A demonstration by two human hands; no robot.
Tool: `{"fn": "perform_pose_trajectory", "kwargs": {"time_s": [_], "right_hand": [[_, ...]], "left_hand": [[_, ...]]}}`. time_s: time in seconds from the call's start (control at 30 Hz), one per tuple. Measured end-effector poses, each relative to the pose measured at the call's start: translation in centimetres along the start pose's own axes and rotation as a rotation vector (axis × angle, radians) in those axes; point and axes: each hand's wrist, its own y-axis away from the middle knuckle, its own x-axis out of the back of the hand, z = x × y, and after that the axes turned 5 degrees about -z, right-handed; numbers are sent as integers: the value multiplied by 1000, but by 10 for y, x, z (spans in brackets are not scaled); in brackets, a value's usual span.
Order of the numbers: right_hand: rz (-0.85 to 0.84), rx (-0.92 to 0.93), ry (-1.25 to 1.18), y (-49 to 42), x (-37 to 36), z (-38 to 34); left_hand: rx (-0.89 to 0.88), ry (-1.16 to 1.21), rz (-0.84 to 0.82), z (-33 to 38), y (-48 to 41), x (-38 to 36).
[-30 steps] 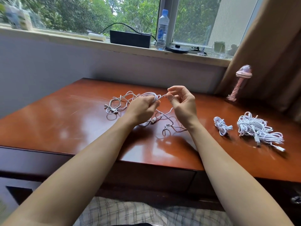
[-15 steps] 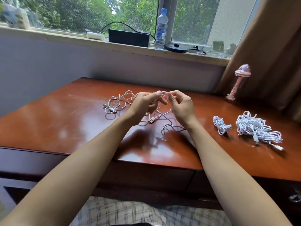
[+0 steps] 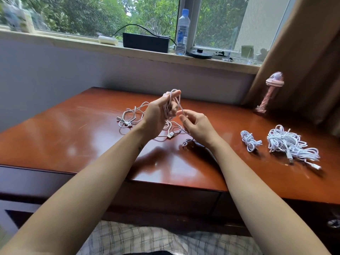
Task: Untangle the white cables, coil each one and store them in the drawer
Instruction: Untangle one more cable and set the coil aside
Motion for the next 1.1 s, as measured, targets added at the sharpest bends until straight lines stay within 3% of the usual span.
{"fn": "perform_pose_trajectory", "kwargs": {"time_s": [0.17,0.3,0.43,0.57,0.8,1.1], "right_hand": [[-108,-46,207,1,-2,1],[-232,-36,281,6,-3,-7],[-219,29,276,6,-5,-12],[-214,49,287,6,-6,-10],[-249,-3,261,7,-6,-11],[-268,20,360,6,-9,-10]], "left_hand": [[-19,150,43,5,0,2],[-58,127,52,7,0,7],[-73,-142,145,4,-2,4],[-74,-442,89,-11,-1,-1],[4,-5,214,-7,-12,14],[-21,121,202,-7,-12,14]]}}
